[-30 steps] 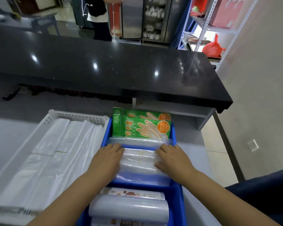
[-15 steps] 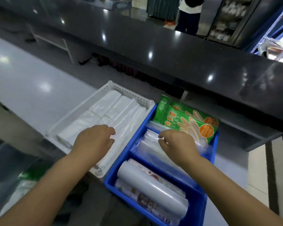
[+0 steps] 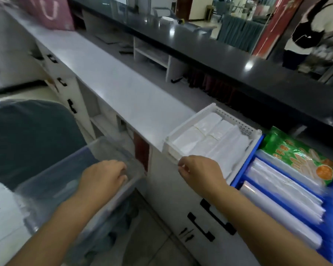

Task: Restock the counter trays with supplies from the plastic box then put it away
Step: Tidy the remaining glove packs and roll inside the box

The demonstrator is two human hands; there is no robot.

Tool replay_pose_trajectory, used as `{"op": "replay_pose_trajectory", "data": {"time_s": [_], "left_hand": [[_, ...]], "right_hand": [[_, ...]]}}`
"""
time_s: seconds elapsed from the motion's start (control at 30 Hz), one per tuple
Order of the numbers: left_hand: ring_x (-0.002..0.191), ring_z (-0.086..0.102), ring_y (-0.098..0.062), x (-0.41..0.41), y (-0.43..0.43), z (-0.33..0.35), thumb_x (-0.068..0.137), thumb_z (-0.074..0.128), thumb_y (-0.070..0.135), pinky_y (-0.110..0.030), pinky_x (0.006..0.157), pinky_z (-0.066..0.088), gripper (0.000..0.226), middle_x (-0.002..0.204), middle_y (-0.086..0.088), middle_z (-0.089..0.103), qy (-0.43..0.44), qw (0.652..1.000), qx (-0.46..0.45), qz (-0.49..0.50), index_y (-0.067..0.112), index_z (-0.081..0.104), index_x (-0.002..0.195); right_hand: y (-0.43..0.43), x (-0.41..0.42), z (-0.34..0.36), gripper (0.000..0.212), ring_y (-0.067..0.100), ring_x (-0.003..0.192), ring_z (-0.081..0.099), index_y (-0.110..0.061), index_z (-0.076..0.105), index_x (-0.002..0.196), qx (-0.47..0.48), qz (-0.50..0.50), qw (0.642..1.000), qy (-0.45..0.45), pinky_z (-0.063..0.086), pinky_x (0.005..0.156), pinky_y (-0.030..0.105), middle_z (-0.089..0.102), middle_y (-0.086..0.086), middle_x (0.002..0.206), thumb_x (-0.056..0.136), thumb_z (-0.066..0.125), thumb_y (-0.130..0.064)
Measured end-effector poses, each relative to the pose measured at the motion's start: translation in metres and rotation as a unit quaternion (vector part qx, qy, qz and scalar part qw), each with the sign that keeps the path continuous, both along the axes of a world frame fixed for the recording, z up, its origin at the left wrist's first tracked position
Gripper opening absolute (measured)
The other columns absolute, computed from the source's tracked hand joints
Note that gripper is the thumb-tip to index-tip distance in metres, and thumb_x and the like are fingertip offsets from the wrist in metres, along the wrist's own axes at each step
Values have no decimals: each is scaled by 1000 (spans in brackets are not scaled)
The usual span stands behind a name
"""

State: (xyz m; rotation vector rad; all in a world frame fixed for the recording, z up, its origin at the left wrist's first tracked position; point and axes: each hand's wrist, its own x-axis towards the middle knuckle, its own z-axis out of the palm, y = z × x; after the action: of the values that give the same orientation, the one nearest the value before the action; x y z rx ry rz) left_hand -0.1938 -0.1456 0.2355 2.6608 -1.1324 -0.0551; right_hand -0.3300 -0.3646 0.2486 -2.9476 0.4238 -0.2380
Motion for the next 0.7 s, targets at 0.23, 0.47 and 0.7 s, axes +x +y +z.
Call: {"op": "replay_pose_trajectory", "data": {"time_s": [0.23,0.47,0.7], "left_hand": [[87,62,-23,69,146,-32,85,54,25,-34,66,49,12,89,1,68,40,996,10,74,24,65,90],[94,61,-22,134,176,-70,88,53,28,-31,72,50,22,104,1,67,108,988,18,109,25,62,107],[96,60,-23,199,180,-97,88,49,27,-28,70,44,20,106,1,67,118,982,105,106,25,62,103]], "right_hand": [[133,67,-34,25,24,75,60,-17,61,89,6,39,996,78,48,59,32,66,3,83,93,42,-32],[157,111,-71,25,25,69,61,-15,64,87,37,8,991,126,39,54,27,67,4,79,95,45,-28],[147,177,-130,19,21,66,49,-17,49,79,82,-26,970,226,34,50,27,54,3,74,95,41,-23]]}}
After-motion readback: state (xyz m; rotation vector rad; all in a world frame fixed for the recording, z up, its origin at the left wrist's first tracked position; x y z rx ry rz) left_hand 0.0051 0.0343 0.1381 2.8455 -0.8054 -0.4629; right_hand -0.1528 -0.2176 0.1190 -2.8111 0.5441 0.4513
